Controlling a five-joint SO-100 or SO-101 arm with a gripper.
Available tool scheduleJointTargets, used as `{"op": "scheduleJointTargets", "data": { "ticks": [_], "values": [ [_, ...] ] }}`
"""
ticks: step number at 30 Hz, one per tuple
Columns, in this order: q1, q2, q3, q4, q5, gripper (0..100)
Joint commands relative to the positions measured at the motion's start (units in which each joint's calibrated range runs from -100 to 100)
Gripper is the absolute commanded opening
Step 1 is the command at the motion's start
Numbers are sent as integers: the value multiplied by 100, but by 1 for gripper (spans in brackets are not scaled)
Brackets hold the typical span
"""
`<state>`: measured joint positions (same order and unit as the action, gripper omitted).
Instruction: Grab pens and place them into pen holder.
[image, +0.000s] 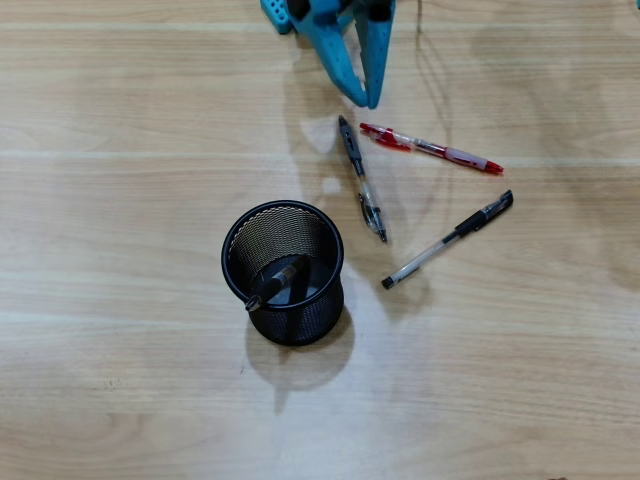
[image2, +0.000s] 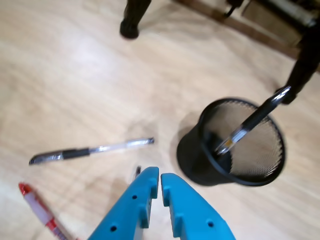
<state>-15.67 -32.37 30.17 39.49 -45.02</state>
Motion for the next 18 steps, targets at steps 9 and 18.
{"op": "scheduleJointTargets", "data": {
  "ticks": [9, 18],
  "values": [
    [-330, 379, 1372, -8, -268, 2],
    [-339, 677, 1752, 1, -435, 8]
  ]
}}
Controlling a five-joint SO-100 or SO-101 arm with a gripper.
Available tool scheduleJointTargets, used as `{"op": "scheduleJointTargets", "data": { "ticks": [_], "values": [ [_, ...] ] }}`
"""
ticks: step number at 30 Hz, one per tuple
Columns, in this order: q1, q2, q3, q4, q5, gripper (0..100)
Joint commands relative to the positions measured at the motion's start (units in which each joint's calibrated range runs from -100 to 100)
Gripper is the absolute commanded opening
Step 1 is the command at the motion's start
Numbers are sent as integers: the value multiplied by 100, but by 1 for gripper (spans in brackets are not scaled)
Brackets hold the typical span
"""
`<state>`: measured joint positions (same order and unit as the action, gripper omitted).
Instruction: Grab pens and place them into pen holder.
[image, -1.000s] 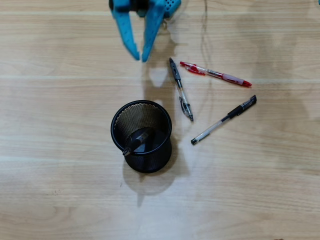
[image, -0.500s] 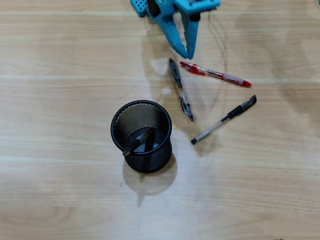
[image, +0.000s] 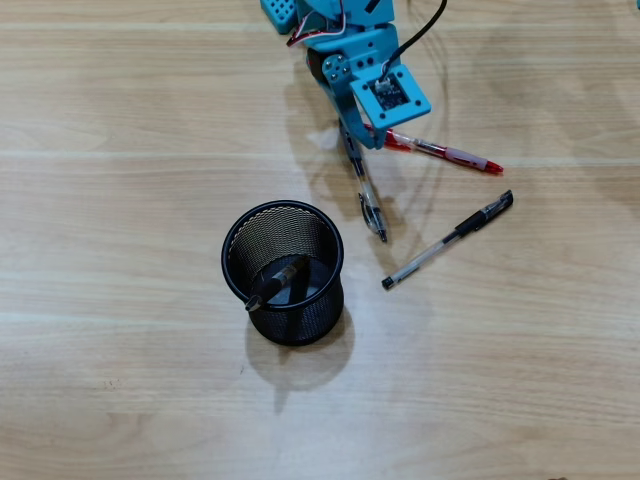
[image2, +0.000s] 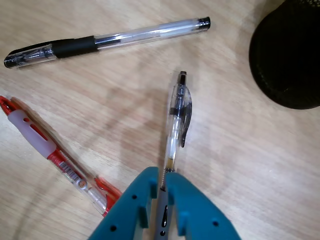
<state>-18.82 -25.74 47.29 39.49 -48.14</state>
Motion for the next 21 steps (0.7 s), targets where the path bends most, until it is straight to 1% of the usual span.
{"op": "scheduleJointTargets", "data": {
  "ticks": [1, 3, 5, 10, 16, 21],
  "values": [
    [-52, 22, 76, 1, -155, 12],
    [-171, 48, 103, -27, -160, 18],
    [-226, 48, 112, -27, -160, 22],
    [-235, 252, 103, -72, -165, 22],
    [-244, 940, -5, -109, -259, 22],
    [-244, 1593, -33, -847, -296, 22]
  ]
}}
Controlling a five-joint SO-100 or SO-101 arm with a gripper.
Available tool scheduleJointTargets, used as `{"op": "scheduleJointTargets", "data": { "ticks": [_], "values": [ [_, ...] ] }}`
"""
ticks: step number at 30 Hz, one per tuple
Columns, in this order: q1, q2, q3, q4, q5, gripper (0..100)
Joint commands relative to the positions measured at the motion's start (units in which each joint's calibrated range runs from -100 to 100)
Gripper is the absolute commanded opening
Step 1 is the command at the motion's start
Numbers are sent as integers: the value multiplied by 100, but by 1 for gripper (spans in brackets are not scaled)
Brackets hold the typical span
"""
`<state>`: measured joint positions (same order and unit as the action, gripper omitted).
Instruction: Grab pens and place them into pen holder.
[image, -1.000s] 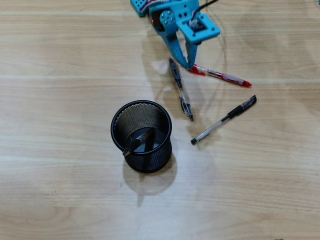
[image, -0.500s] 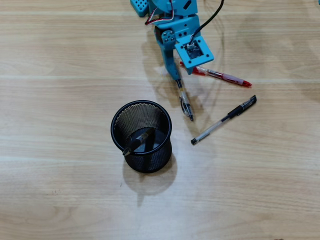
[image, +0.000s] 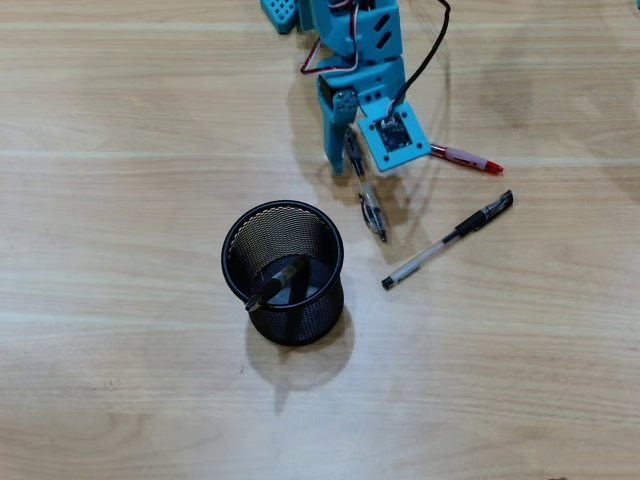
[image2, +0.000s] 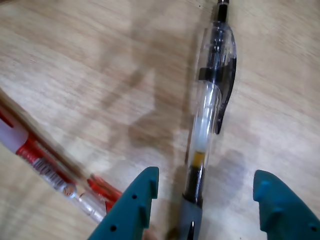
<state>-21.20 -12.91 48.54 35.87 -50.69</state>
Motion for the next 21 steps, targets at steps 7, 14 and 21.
{"op": "scheduleJointTargets", "data": {
  "ticks": [7, 14, 21],
  "values": [
    [-107, 947, -121, -1140, -402, 20],
    [-70, 1041, -121, -1140, -455, 8],
    [-34, 998, -112, -1113, -455, 2]
  ]
}}
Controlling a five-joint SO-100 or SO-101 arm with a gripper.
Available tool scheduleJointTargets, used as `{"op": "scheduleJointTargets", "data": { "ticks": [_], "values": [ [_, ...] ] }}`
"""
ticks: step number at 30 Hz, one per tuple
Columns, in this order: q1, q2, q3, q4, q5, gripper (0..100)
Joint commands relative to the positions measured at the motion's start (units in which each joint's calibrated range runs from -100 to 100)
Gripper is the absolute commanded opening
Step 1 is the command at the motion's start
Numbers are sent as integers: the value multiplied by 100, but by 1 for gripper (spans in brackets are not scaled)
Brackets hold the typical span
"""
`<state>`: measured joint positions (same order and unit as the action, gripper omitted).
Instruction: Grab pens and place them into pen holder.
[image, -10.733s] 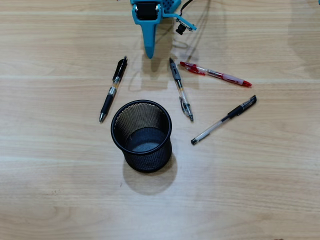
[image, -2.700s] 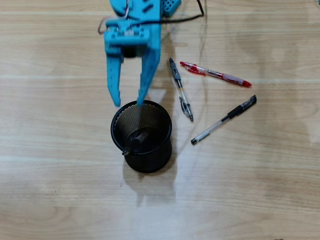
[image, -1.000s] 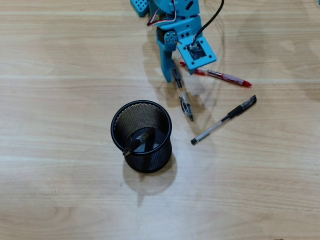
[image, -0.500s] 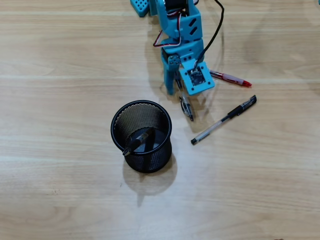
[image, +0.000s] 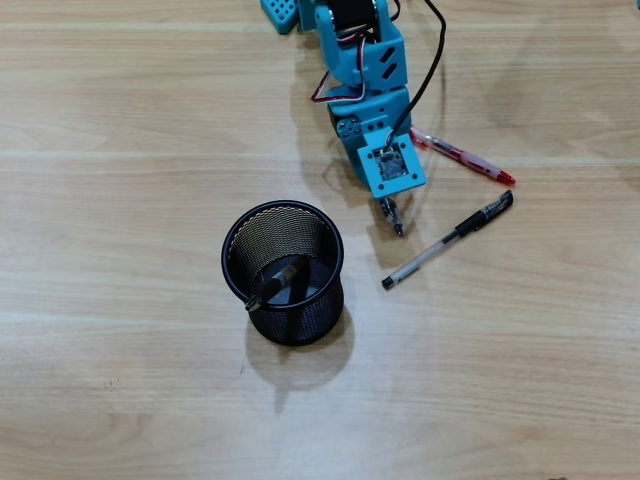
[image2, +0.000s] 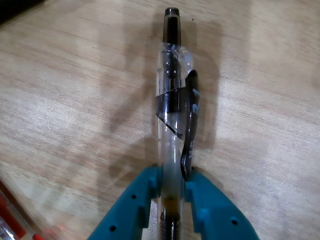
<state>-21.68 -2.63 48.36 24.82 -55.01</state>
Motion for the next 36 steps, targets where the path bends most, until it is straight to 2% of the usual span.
{"op": "scheduleJointTargets", "data": {
  "ticks": [1, 7, 10, 18, 24, 34, 36],
  "values": [
    [14, -30, -94, -8, -23, 2],
    [78, -157, -211, -26, 24, 2],
    [188, -590, -275, -26, 45, 2],
    [737, -1991, -664, 19, 511, 2],
    [892, -2739, -1207, -26, 532, 2],
    [1212, -2875, -2709, -72, 532, 2],
    [1340, -2849, -2772, -445, 532, 2]
  ]
}}
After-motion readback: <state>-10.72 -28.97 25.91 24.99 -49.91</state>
